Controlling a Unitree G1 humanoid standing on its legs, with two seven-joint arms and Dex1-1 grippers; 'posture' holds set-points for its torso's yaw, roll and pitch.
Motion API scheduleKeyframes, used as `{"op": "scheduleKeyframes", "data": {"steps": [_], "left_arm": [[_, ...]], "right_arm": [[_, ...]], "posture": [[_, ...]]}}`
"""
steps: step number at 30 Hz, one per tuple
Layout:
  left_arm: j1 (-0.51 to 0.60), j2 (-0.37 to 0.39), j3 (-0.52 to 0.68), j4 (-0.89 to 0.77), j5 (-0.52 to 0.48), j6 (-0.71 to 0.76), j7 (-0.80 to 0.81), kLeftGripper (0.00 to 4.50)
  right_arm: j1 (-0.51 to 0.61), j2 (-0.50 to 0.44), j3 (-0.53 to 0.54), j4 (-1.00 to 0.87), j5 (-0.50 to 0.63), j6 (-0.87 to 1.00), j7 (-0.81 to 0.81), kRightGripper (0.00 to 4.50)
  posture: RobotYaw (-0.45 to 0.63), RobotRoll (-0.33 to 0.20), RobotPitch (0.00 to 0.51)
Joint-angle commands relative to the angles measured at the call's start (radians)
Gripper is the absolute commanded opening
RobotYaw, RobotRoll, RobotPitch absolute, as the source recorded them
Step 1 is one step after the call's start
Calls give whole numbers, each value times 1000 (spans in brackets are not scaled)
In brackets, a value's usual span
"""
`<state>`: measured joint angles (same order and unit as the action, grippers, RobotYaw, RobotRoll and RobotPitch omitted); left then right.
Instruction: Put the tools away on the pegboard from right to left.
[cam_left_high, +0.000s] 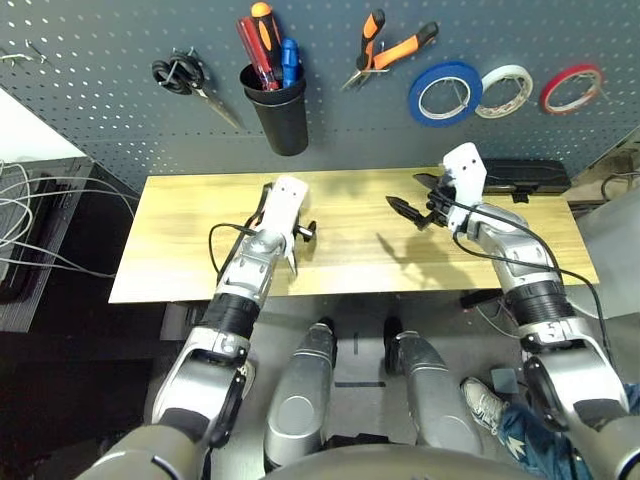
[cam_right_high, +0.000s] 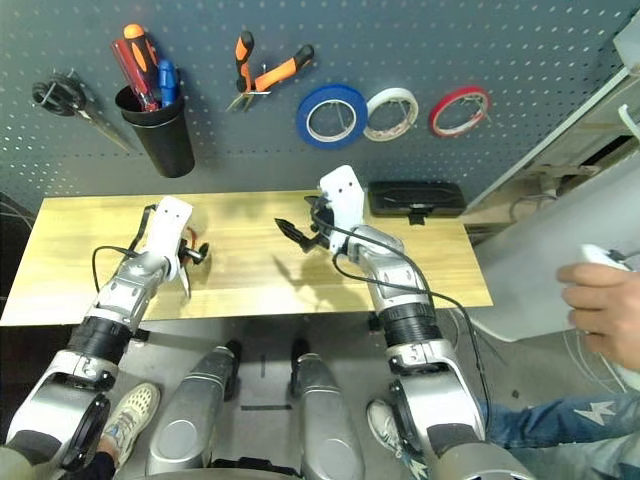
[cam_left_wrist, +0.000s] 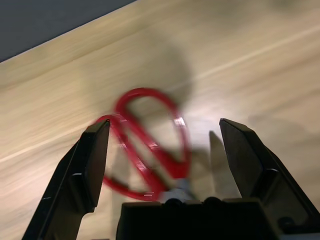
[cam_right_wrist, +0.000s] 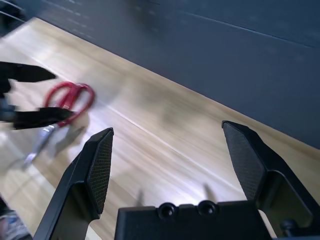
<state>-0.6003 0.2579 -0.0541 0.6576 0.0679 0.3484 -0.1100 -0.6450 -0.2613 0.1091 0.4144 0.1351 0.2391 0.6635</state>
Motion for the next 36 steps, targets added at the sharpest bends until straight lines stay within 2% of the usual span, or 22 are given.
{"op": "scheduleKeyframes", "data": {"steps": [1, 8, 15, 23, 24, 26, 30, 36], "left_arm": [[-8, 4, 36, 143, -3, -76, 31, 4476], [-52, 11, 93, 345, -19, -150, 66, 4476], [-76, 0, 107, 444, -22, -187, 75, 4476], [-85, -16, 117, 525, -31, -113, 49, 4476], [-83, -18, 116, 528, -31, -103, 43, 4292], [-82, -23, 120, 527, -34, -91, 38, 4292], [-80, -31, 136, 524, -48, -59, 29, 3410], [-69, -38, 129, 521, -51, 46, -36, 1376]], "right_arm": [[-11, 31, 29, 0, -22, 31, -15, 4500], [-11, 70, 46, -33, -23, 56, -17, 4500], [16, 66, 52, -84, -23, 84, -14, 4500], [30, 62, 53, -116, -23, 111, -17, 4500], [27, 61, 51, -116, -23, 113, -17, 4500], [23, 61, 49, -114, -22, 115, -18, 4500], [16, 62, 49, -102, -25, 110, -19, 4500], [-8, 68, 47, -78, -27, 100, -20, 4500]], "posture": [[142, 0, 328], [130, 0, 334], [110, 0, 337], [94, 0, 337], [94, 0, 337], [96, 0, 333], [101, 0, 328], [102, 0, 327]]}}
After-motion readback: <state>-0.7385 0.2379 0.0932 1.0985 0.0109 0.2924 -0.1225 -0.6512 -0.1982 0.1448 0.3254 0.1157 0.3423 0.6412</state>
